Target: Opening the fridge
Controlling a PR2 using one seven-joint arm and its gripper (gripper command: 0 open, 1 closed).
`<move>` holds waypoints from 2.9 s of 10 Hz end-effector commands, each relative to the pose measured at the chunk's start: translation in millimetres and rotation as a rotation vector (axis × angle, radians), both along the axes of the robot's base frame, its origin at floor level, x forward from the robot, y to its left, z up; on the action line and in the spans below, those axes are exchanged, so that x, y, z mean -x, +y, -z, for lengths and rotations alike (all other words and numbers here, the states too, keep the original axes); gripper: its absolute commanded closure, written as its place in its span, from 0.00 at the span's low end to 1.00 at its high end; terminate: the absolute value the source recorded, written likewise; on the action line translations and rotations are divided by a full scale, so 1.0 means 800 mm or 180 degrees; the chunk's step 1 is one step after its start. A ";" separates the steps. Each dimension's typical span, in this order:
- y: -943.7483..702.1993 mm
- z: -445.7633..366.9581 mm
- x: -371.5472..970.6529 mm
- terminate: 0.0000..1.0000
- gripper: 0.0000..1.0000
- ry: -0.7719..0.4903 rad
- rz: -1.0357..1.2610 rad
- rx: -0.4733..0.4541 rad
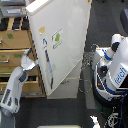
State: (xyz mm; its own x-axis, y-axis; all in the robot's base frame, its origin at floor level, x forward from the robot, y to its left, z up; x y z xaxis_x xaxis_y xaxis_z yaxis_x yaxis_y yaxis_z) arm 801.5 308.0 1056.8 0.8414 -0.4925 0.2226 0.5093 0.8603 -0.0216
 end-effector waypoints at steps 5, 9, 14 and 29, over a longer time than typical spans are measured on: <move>-0.781 -0.395 0.637 0.00 0.00 -0.0324 0.2089 -0.0488; -0.783 -0.394 0.642 0.00 0.00 -0.0216 0.2149 -0.0397; -0.709 -0.321 0.502 0.00 0.00 0.0021 0.1605 -0.0447; -0.411 -0.081 0.244 0.00 0.00 -0.0012 0.1021 -0.0566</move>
State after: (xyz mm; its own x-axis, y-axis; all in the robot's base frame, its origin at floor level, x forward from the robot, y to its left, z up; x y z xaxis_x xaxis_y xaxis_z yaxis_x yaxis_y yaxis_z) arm 574.2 -45.0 1174.5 0.6341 -0.7665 0.1022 0.7605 0.6421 0.0974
